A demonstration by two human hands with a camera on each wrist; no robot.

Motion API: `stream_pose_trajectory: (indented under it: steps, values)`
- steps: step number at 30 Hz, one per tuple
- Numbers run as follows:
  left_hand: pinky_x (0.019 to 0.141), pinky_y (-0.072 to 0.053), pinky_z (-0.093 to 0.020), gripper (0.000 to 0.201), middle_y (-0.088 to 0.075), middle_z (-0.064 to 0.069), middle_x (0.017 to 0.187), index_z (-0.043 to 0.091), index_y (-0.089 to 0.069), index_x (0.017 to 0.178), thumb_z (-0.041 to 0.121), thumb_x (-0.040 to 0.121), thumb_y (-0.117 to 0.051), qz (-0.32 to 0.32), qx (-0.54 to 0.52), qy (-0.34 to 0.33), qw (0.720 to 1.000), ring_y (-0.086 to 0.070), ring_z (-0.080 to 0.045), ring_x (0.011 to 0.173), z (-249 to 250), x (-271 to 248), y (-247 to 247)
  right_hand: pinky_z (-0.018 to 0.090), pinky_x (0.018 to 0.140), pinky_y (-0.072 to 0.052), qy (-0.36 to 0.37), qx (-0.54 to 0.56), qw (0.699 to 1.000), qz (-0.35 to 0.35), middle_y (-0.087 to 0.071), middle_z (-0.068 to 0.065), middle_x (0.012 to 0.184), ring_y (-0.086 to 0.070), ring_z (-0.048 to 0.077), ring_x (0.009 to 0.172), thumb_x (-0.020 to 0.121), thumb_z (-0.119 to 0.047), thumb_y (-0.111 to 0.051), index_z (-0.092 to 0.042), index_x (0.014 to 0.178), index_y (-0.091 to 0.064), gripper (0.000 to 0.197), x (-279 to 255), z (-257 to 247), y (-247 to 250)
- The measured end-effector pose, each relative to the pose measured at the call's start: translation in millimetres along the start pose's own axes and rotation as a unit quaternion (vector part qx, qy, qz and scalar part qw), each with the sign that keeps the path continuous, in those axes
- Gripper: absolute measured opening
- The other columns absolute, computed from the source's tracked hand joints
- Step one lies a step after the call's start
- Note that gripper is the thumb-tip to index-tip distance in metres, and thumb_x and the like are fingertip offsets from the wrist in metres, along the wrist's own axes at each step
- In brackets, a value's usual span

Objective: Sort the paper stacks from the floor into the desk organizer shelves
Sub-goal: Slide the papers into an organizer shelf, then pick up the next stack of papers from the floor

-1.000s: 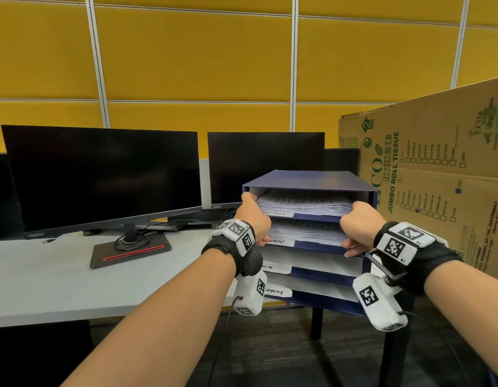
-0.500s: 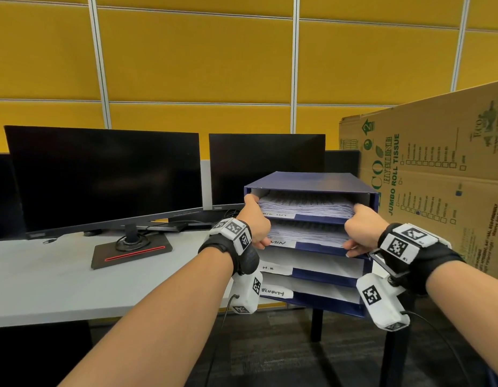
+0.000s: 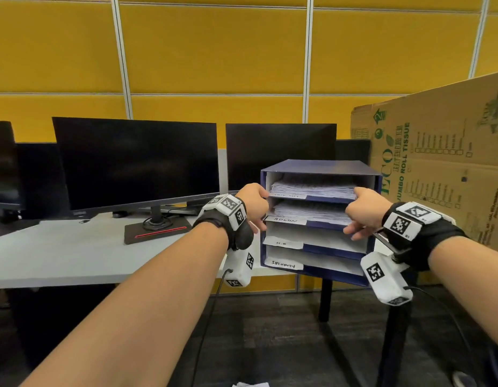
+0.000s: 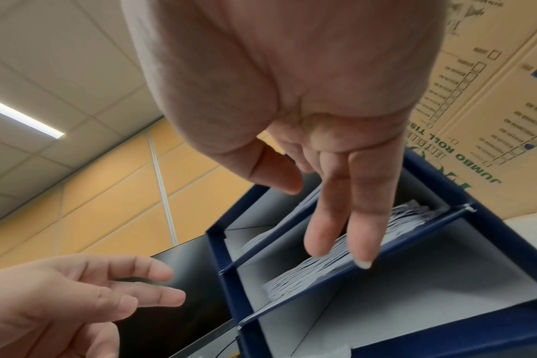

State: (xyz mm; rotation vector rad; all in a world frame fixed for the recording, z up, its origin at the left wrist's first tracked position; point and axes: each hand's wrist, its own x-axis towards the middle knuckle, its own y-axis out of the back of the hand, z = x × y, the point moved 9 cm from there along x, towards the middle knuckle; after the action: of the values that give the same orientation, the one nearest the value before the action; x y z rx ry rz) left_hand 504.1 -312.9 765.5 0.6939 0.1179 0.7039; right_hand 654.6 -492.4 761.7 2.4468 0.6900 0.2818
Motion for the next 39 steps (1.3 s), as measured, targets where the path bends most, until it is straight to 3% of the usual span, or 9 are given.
stream_pose_trajectory:
  steps: [3, 8, 10, 14, 19, 26, 32, 35, 39]
  values:
    - [0.059, -0.061, -0.040, 0.034, -0.048, -0.013, 0.135, 0.017, -0.052, 0.124, 0.001, 0.096, -0.042, -0.007, 0.027, -0.001, 1.000, -0.073, -0.035, 0.079, -9.8, -26.0, 10.6, 0.041, 0.051, -0.056, 0.034, -0.002, 0.999, -0.043, -0.046, 0.023, 0.131, -0.066, 0.030, 0.061, 0.093, 0.005, -0.035, -0.011, 0.144, -0.029, 0.054, -20.8, -11.9, -20.6]
    - [0.060, -0.061, -0.036, 0.018, -0.058, -0.011, 0.122, 0.017, -0.058, 0.109, 0.007, 0.094, -0.054, -0.042, 0.090, 0.042, 0.994, -0.073, -0.027, 0.067, -54.1, -73.4, 23.6, 0.036, 0.049, -0.055, 0.085, -0.040, 0.980, -0.174, -0.060, 0.017, 0.115, -0.064, 0.024, 0.055, 0.093, -0.001, -0.051, -0.009, 0.125, -0.054, 0.033, -61.2, -25.6, -90.6]
    - [0.063, -0.061, -0.036, 0.019, -0.060, -0.009, 0.119, 0.016, -0.059, 0.112, 0.009, 0.095, -0.055, -0.062, 0.125, 0.065, 0.988, -0.073, -0.027, 0.071, -79.1, -93.2, 28.7, 0.035, 0.051, -0.057, 0.101, -0.078, 0.961, -0.244, -0.061, 0.012, 0.114, -0.067, 0.025, 0.063, 0.092, -0.002, -0.053, -0.010, 0.122, -0.056, 0.030, -78.4, -27.1, -129.1]
    - [0.042, -0.051, -0.020, 0.017, -0.060, -0.007, 0.108, 0.014, -0.059, 0.110, 0.008, 0.095, -0.052, -0.078, 0.183, 0.106, 0.974, -0.068, -0.022, 0.063, -137.9, -125.4, 39.3, 0.038, 0.056, -0.057, 0.113, -0.132, 0.926, -0.335, -0.060, 0.009, 0.118, -0.066, 0.025, 0.067, 0.093, -0.003, -0.050, -0.011, 0.119, -0.055, 0.028, -97.3, -16.5, -209.9]
    - [0.043, -0.052, -0.025, 0.019, -0.060, -0.010, 0.106, 0.014, -0.057, 0.107, 0.006, 0.095, -0.045, -0.083, 0.183, 0.172, 0.964, -0.068, -0.027, 0.066, -238.7, -140.4, 36.4, 0.037, 0.059, -0.055, 0.078, -0.132, 0.901, -0.405, -0.063, 0.005, 0.110, -0.063, 0.021, 0.060, 0.092, -0.005, -0.051, -0.016, 0.111, -0.057, 0.022, -103.5, 21.2, -310.5]
    - [0.050, -0.053, -0.028, 0.021, -0.061, -0.005, 0.086, 0.024, -0.056, 0.094, 0.005, 0.091, -0.046, -0.103, 0.150, 0.273, 0.945, -0.072, -0.031, 0.079, -419.5, -128.0, -30.6, 0.029, 0.054, -0.050, 0.016, -0.180, 0.878, -0.444, -0.063, 0.006, 0.108, -0.063, 0.021, 0.070, 0.091, -0.002, -0.051, -0.015, 0.111, -0.062, 0.026, -76.7, 136.6, -453.0]
    - [0.065, -0.049, -0.030, 0.022, -0.059, -0.007, 0.106, 0.023, -0.056, 0.094, 0.004, 0.091, -0.046, -0.129, 0.139, 0.316, 0.930, -0.059, -0.029, 0.081, -554.6, -92.6, -124.6, 0.019, 0.052, -0.046, -0.058, -0.218, 0.875, -0.428, -0.063, 0.013, 0.103, -0.056, 0.022, 0.078, 0.092, -0.002, -0.049, -0.005, 0.124, -0.058, 0.033, -31.6, 264.3, -543.3]
    - [0.086, -0.052, -0.036, 0.026, -0.059, -0.008, 0.117, 0.020, -0.059, 0.107, 0.005, 0.090, -0.047, -0.143, 0.164, 0.303, 0.928, -0.060, -0.029, 0.099, -604.5, -69.4, -171.8, 0.028, 0.075, -0.047, -0.077, -0.255, 0.870, -0.414, -0.062, 0.017, 0.122, -0.062, 0.029, 0.100, 0.093, -0.005, -0.048, -0.005, 0.123, -0.060, 0.033, -8.2, 330.4, -577.2]
    - [0.094, -0.050, -0.043, 0.031, -0.058, -0.014, 0.121, 0.008, -0.055, 0.122, 0.004, 0.092, -0.048, -0.205, 0.165, 0.307, 0.914, -0.059, -0.034, 0.105, -660.5, -62.5, -244.4, 0.032, 0.088, -0.047, -0.100, -0.308, 0.850, -0.416, -0.058, 0.021, 0.127, -0.056, 0.034, 0.117, 0.093, -0.003, -0.046, -0.002, 0.128, -0.056, 0.036, 3.1, 409.5, -609.5]
